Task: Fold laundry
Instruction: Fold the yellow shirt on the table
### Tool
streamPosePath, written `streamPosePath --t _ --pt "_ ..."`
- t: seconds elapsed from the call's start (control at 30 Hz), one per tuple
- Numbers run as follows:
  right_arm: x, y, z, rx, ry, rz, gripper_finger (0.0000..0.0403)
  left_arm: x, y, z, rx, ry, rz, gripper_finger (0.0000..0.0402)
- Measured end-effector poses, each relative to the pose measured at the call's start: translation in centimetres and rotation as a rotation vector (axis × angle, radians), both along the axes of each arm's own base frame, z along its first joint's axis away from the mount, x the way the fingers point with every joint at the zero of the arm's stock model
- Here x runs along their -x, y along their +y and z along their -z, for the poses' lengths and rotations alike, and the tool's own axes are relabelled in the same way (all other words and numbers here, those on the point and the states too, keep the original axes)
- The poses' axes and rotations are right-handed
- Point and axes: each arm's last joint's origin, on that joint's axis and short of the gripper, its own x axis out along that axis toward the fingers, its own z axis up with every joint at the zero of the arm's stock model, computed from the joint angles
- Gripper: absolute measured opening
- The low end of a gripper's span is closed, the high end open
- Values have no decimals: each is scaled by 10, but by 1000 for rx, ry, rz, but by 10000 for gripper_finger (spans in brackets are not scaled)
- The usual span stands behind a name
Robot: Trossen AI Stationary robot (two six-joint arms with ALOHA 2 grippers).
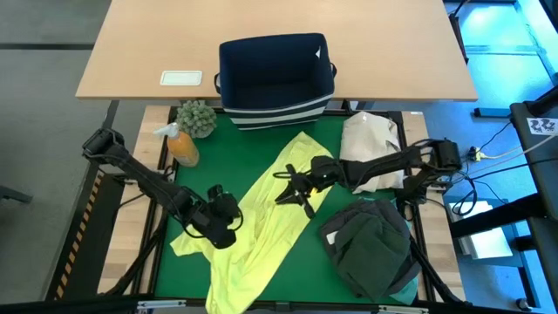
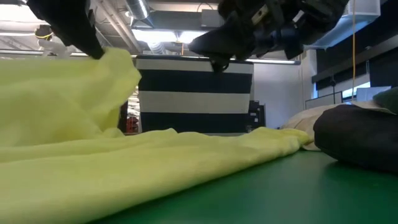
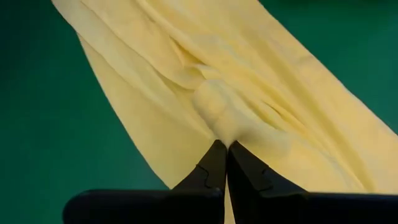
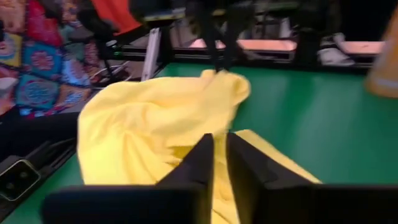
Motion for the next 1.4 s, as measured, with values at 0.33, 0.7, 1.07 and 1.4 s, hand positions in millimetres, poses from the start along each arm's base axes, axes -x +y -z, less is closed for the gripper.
streamPosePath --t 0.33,0.7,1.07,1.4 --pt "-58 23 14 -47 51 -50 210 3 -6 -2 -49 -55 -28 0" --pt "-102 13 23 -18 170 30 264 7 -13 -2 -60 -65 -1 0" --pt "-102 8 19 -53 157 -118 221 6 -16 -38 -123 -106 -24 0" --pt "-101 22 14 -25 66 -271 12 9 -16 -41 -101 -72 -37 0"
